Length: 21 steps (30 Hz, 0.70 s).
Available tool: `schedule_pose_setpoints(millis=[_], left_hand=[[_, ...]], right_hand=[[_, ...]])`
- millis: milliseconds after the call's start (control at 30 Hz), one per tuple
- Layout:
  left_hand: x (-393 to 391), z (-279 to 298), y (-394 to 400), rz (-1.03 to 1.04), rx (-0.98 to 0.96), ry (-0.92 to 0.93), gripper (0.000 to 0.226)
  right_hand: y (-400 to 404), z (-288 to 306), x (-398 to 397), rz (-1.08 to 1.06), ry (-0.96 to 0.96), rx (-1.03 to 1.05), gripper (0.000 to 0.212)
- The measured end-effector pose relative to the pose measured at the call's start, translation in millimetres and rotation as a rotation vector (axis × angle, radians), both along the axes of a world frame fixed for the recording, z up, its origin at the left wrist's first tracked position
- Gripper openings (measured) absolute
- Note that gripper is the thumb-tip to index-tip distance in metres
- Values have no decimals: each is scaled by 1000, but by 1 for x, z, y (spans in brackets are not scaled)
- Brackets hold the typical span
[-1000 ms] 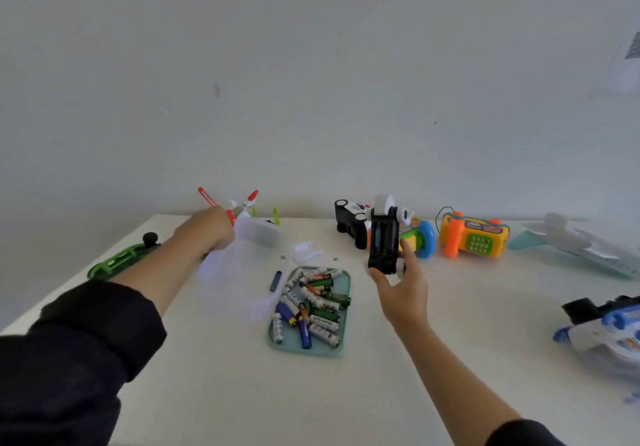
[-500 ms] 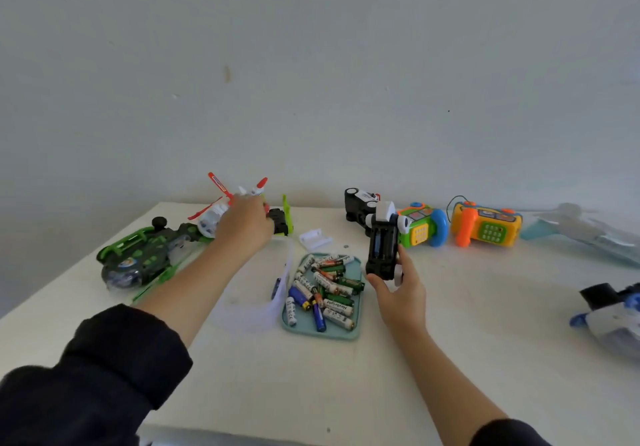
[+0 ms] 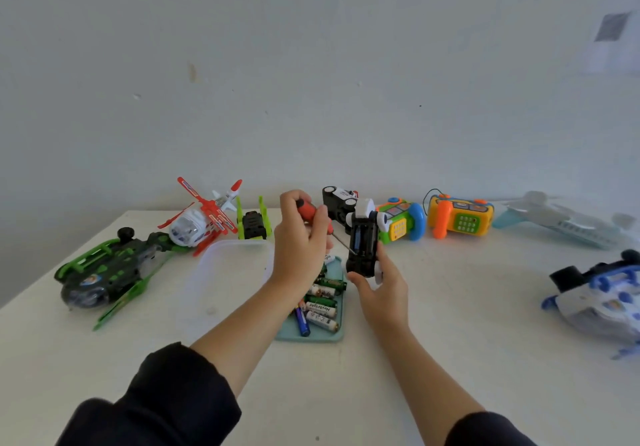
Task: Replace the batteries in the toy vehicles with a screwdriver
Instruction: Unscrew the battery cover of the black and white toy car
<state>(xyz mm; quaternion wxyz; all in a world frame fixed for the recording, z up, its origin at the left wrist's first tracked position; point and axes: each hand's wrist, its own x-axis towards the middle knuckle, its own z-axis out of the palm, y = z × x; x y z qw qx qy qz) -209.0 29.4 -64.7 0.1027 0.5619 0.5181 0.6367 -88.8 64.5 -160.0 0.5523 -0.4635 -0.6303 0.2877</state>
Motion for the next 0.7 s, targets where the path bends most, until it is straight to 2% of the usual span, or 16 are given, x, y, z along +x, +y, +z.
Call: schedule_pose_setpoints(millis=[133, 700], left_hand=[[1, -9, 1, 1, 36, 46, 12], [2, -22, -6, -44, 149, 28, 17]], right_hand=[[3, -3, 1, -8, -16, 24, 71], [6, -7, 2, -7, -25, 41, 72]])
